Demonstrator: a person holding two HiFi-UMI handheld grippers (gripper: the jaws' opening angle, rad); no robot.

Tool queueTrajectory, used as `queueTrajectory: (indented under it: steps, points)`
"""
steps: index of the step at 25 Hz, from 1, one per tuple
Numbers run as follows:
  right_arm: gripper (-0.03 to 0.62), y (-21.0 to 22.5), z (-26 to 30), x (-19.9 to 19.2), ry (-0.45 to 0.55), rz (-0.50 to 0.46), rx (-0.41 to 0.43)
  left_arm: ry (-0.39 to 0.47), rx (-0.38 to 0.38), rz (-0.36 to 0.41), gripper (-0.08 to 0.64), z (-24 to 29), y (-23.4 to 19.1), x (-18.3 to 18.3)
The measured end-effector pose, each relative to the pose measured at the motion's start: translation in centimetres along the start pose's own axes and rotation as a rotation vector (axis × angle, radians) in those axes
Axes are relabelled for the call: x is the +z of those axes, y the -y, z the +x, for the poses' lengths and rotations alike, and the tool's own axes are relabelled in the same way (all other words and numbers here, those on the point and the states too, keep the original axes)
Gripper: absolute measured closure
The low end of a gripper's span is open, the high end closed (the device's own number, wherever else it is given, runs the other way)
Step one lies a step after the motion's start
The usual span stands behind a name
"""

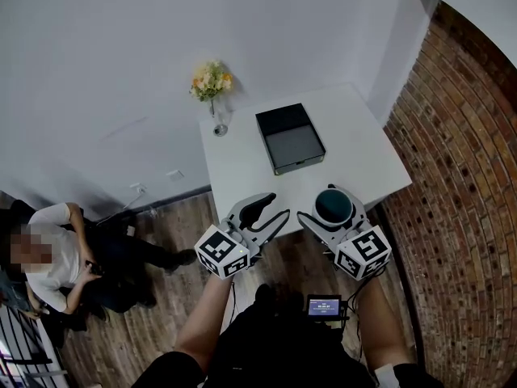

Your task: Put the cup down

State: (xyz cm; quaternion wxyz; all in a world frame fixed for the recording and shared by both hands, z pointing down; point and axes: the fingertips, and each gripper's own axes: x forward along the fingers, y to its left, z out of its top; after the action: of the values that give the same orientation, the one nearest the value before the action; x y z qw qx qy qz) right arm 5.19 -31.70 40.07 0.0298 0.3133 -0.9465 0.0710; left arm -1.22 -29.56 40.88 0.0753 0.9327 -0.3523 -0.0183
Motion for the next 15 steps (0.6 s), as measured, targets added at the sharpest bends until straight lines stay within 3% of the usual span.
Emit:
queueTrajectory:
  steps: [15]
  points:
    - [0.173,4.7,7.8,-0.3,0.032,-0.032,-0.010,0.005,0.058,-0.014,0.376,-0.1,-4.5,-0.4]
